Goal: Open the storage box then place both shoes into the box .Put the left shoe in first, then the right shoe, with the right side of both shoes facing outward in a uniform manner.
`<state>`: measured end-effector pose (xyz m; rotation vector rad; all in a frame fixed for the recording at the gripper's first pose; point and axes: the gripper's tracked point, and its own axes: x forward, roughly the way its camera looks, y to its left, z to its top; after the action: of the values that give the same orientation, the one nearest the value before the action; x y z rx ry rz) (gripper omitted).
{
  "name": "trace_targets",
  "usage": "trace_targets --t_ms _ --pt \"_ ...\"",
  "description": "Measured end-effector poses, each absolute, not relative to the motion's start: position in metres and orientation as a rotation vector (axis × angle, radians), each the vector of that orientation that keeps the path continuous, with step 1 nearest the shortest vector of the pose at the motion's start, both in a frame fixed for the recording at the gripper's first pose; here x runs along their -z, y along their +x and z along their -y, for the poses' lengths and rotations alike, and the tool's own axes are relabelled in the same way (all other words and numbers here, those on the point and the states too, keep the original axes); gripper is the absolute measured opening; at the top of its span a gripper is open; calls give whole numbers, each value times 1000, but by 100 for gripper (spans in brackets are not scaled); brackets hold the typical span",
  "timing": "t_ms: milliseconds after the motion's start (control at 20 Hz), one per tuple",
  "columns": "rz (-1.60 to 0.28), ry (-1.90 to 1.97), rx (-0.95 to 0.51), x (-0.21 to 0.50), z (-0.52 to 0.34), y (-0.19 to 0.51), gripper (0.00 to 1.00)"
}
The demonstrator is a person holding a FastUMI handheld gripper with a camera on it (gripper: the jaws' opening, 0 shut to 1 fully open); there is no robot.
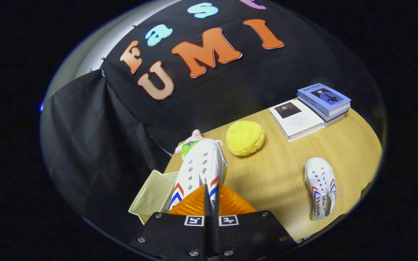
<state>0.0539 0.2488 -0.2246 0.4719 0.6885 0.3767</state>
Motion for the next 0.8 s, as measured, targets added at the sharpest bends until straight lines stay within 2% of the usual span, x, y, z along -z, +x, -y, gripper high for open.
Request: trace_targets --t_ms 250,500,800 --pt "-664 486 -394 207 -343 53 0" --pt "-688 470 -416 220 -449 46 0" --pt "-758 353 -320 274 -503 44 0"
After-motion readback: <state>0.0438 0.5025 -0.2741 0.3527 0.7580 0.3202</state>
